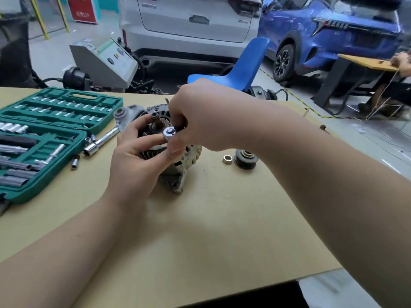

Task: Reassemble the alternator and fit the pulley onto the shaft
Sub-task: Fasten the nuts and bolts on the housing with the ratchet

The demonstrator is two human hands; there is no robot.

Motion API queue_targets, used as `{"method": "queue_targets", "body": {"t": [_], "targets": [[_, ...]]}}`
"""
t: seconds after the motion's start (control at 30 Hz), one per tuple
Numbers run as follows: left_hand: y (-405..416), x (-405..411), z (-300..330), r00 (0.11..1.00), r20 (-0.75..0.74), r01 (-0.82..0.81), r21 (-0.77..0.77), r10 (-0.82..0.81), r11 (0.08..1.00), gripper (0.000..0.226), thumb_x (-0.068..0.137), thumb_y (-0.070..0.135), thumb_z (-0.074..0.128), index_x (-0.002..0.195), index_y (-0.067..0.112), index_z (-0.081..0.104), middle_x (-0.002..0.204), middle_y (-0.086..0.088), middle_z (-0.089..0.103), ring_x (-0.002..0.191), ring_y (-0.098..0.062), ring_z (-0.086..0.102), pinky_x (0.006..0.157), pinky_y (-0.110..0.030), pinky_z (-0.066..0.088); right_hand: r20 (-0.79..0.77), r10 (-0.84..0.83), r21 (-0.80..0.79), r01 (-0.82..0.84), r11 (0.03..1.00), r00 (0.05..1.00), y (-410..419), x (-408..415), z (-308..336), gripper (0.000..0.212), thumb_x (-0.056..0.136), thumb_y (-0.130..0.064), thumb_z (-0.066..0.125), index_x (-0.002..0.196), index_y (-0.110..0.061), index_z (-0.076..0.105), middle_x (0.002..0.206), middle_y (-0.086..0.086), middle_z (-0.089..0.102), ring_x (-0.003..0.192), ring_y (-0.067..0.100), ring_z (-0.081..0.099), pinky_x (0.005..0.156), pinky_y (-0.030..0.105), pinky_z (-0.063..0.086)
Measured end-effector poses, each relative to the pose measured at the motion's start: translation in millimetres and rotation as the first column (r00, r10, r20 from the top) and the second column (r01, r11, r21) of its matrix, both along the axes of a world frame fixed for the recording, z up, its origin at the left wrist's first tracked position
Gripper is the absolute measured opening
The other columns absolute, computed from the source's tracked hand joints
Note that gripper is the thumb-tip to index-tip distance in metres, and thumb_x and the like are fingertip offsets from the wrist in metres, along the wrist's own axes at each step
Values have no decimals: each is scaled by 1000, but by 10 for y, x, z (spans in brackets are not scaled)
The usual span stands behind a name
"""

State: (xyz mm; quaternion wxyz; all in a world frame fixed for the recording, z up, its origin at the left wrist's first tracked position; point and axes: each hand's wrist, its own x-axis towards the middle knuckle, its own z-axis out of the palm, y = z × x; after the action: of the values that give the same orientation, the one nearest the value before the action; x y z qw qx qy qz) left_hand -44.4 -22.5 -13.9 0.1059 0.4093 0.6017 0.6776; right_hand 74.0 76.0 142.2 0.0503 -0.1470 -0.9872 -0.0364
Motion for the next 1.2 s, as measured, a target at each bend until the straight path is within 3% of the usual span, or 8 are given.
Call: {"method": "queue_targets", "body": {"t": [0.3,0.43,0.6,0.77,0.87,1.0,1.1,1.2], "targets": [[-21,-30,30,998,29,57,-11,-57,998,24,77,42,90,101,38,88,152,14,56,150,-17,47,122,-53,42,137,88,102,-103,989,987,-42,-31,192,5,84,-41,77,86,-40,73,64,-12,56,73,12,55,51,27,33],[-33,-13,49,999,16,42,-36,-42,998,26,79,50,91,101,39,88,153,17,54,151,-13,45,122,-50,42,89,36,126,-47,991,995,-35,-55,141,24,78,-53,78,85,-30,74,64,-9,59,63,10,54,49,25,34],[-14,-7,69,1000,11,7,-43,-6,999,32,71,52,93,88,26,89,151,12,57,147,-17,49,122,-50,41,40,-4,134,-2,991,999,-133,-44,33,43,75,-54,77,63,-24,48,59,-4,52,56,18,55,46,24,29],[-38,-5,89,998,39,53,-36,-52,998,23,74,47,93,96,40,88,152,15,56,147,-15,48,122,-50,41,187,45,218,-86,972,981,-136,-78,128,14,82,-17,70,84,-31,68,68,-7,54,63,11,46,49,27,34],[-52,17,93,999,4,53,-40,-53,998,25,77,51,93,100,43,87,150,18,55,149,-13,45,122,-50,41,186,37,174,-70,982,982,-122,-92,153,8,82,-35,77,81,-33,69,69,-8,57,68,15,55,51,28,38],[-39,23,98,999,30,21,-39,-20,999,29,73,49,93,94,29,89,149,17,58,149,-13,44,121,-49,41,95,34,176,-51,983,995,-148,-90,78,37,76,-52,78,68,-26,54,65,-6,53,64,16,55,48,26,29],[-33,15,100,999,38,22,-45,-20,999,24,74,46,90,88,28,89,147,19,59,149,-12,44,121,-51,41,78,25,178,-39,983,997,-159,-76,42,37,83,-49,72,66,-25,49,68,-4,53,67,21,58,49,26,30],[-37,15,102,999,32,42,-57,-41,997,16,78,42,91,88,31,89,148,16,59,149,-15,43,122,-52,39,131,60,208,-87,974,990,-143,-90,74,12,85,-38,71,80,-29,64,71,-6,56,71,21,59,52,28,36]]}}
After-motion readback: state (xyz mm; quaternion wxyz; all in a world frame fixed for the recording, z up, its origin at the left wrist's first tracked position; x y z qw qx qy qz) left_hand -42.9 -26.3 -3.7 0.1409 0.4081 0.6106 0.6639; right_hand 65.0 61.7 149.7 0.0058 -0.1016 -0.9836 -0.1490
